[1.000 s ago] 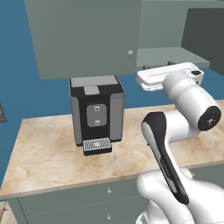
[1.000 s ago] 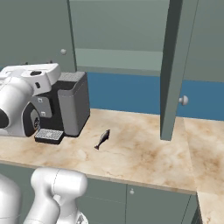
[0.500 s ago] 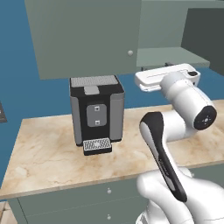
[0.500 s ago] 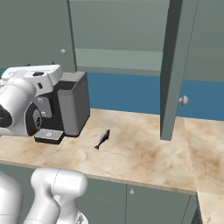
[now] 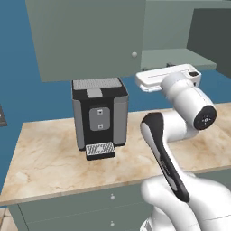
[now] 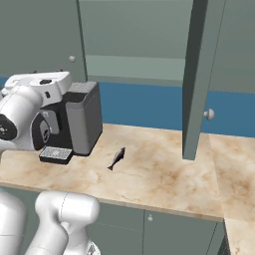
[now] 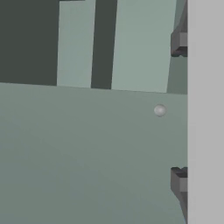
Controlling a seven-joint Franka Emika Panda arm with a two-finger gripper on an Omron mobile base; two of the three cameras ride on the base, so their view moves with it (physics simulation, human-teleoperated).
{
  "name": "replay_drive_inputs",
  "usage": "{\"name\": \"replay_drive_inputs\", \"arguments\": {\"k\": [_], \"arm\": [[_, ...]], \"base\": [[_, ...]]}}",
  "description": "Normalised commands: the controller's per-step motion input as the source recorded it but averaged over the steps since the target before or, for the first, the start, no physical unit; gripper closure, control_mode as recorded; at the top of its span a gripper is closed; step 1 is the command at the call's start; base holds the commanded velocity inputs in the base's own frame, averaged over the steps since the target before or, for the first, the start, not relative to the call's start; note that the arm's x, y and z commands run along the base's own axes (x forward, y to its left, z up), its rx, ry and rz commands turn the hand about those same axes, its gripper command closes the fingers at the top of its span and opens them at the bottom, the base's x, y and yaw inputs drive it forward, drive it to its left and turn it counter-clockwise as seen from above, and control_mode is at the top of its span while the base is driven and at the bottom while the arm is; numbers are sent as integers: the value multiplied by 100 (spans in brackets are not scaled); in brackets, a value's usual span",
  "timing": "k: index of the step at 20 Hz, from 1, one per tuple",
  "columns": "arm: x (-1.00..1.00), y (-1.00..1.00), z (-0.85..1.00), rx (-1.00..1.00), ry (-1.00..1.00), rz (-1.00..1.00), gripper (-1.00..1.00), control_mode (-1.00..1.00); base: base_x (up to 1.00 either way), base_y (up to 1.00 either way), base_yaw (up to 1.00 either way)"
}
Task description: Retrieve the tupperware from the cabinet, then place the raw meat into the tupperware to avoid contamination.
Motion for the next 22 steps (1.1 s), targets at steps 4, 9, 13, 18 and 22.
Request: {"name": "replay_drive_inputs", "arguments": {"k": [4,9,13,18,22], "arm": [[16,1,0,0,0,0,-100,-100],[18,1,-3,0,0,0,-100,-100],[19,4,-4,0,0,0,-100,-100],[20,4,-3,0,0,0,-100,-100],[21,4,-3,0,0,0,-100,-100]], "base": [[0,0,0],[0,0,0],[0,0,0],[0,0,0],[0,0,0]]}}
